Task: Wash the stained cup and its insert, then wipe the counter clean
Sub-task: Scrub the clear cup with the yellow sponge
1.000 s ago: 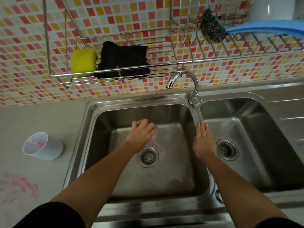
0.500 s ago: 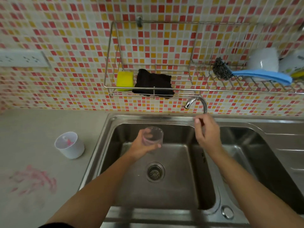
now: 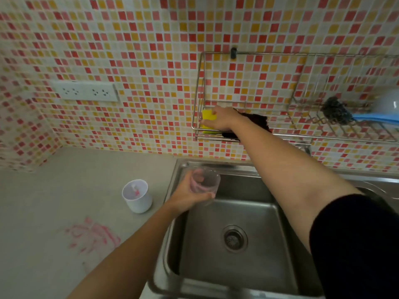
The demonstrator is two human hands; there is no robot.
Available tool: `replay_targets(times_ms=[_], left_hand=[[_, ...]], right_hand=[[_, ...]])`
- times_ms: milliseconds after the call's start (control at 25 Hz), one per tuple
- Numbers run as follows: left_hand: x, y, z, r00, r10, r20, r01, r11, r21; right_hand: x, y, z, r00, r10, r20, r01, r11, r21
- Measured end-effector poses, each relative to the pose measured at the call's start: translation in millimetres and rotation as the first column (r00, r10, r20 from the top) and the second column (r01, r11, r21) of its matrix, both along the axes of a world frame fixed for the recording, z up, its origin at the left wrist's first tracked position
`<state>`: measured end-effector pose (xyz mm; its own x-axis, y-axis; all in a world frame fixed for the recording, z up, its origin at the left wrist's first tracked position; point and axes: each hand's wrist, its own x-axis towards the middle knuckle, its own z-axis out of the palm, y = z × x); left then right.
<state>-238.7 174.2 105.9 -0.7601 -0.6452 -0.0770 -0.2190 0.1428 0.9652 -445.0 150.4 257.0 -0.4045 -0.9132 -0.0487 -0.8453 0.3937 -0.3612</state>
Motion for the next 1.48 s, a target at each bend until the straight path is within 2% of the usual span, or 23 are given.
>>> replay_targets(times_ms=[120,200,320,520,640,720,880,960,1120,1280,1400,1480], left_hand=[[6,-9,3,1.000,-0.021,0.007,0.021,1.000,-0.005],[7,-11,4,0.999,-0.027,0.017,0.027,0.999,-0.018],[5,-13,7,0.999,-0.047,0.021,0.048,0.999,-0.023],[-10,-5,6,0.994,-0.096,0.052,0.098,0.994,-0.038],[-28,2,3,0.997,-0.050,0.061,0.056,0.994,-0.097],[-39,6,2,0.998,-0.048,0.052,0.054,0.990,-0.128],[-53,22,7,0.997,-0.076,-0.017,0.073,0.991,-0.109],[-57,30,11,0.996,-0.080,-0.038,0.076,0.991,-0.113],[-59,39,10,0.995,-0.060,-0.079,0.050,0.991,-0.125],[-57,42,8,0.997,-0.071,-0.036,0.059,0.964,-0.259],[-56,45,8,0.998,-0.061,-0.030,0.048,0.945,-0.325],[-56,44,6,0.998,-0.036,-0.045,0.017,0.934,-0.358]], right_hand=[[6,-17,-2,0.995,-0.082,-0.054,0.082,0.997,0.006],[10,-22,-5,0.993,-0.116,-0.013,0.116,0.993,-0.012],[11,-12,4,0.993,-0.114,0.032,0.117,0.984,-0.134],[10,65,20,0.987,-0.030,-0.161,-0.031,0.931,-0.364],[17,129,1,0.972,0.067,-0.226,-0.159,0.895,-0.417],[16,166,-23,0.950,0.134,-0.282,-0.232,0.906,-0.353],[-4,199,-67,0.882,0.316,-0.349,-0.372,0.922,-0.108],[-15,203,-76,0.874,0.367,-0.318,-0.398,0.916,-0.039],[-27,207,-73,0.878,0.428,-0.216,-0.438,0.899,0.003],[-31,206,-73,0.768,0.481,-0.423,-0.514,0.857,0.040],[-32,206,-74,0.635,0.446,-0.631,-0.533,0.844,0.060],[-32,207,-74,0.578,0.448,-0.682,-0.565,0.823,0.062]])
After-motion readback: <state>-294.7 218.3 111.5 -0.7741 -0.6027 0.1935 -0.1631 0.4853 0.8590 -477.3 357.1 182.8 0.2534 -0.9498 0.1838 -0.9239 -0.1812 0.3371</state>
